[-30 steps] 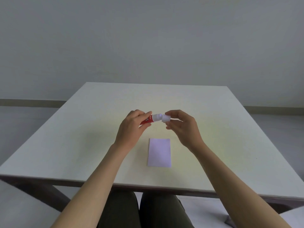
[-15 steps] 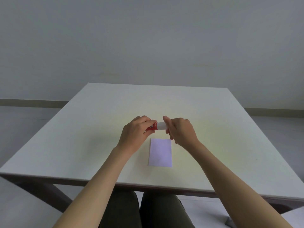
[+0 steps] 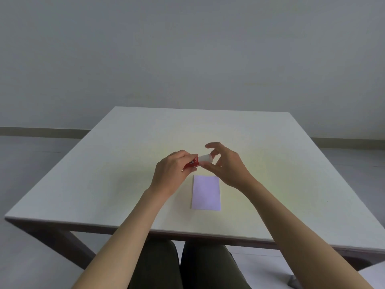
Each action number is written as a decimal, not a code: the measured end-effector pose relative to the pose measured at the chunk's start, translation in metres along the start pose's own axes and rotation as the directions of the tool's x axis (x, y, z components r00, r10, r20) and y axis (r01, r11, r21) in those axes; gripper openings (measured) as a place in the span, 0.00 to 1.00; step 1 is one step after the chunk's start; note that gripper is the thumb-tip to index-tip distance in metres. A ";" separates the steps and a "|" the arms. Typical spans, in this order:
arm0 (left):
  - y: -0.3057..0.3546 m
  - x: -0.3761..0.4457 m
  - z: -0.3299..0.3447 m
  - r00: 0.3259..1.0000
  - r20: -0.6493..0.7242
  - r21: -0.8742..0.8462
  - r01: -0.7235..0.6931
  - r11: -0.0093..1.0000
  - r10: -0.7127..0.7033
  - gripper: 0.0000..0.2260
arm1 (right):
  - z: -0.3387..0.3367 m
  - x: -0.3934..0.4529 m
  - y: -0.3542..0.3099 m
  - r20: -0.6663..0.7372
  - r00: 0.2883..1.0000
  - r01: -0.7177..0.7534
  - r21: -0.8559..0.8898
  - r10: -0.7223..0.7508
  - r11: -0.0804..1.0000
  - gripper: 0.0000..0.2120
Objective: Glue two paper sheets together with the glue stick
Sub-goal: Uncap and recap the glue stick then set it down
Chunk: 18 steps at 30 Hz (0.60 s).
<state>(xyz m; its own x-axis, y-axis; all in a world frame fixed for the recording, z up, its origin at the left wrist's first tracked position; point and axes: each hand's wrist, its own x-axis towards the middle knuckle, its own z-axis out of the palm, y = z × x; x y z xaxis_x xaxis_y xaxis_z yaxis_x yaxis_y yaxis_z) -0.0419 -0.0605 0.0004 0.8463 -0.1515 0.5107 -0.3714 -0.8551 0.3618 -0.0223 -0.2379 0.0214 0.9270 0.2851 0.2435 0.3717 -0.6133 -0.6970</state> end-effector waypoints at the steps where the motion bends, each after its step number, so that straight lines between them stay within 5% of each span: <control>1: 0.000 0.000 0.000 1.000 0.003 -0.003 0.003 1.000 -0.003 0.15 | 0.001 0.000 0.001 0.009 1.000 0.019 0.008 -0.019 1.000 0.18; 3: 0.002 0.000 0.000 1.000 0.009 -0.005 -0.003 1.000 0.003 0.15 | 0.003 -0.001 0.000 -0.031 0.999 0.020 -0.030 -0.021 0.999 0.12; 7: 0.003 -0.002 0.003 0.999 0.019 -0.019 -0.025 0.999 0.026 0.14 | 0.007 0.003 0.001 -0.108 0.988 -0.132 -0.240 0.109 0.962 0.31; 9: 0.000 -0.001 0.004 1.000 -0.005 -0.044 -0.005 0.999 0.005 0.13 | 0.004 0.002 0.003 -0.097 0.986 -0.151 -0.205 0.134 0.967 0.35; 18: -0.038 0.033 0.010 0.883 -0.134 -0.374 0.376 0.848 -0.450 0.03 | -0.005 -0.010 0.013 -0.124 0.976 -0.185 -0.040 0.179 0.982 0.27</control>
<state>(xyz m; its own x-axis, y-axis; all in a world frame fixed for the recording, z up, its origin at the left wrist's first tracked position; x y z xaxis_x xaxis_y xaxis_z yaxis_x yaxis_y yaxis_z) 0.0045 -0.0381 -0.0044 0.8631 0.3175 0.3927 -0.1398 -0.5969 0.7900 -0.0264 -0.2524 0.0131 0.9775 0.0769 0.1965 0.1950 -0.6844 -0.7026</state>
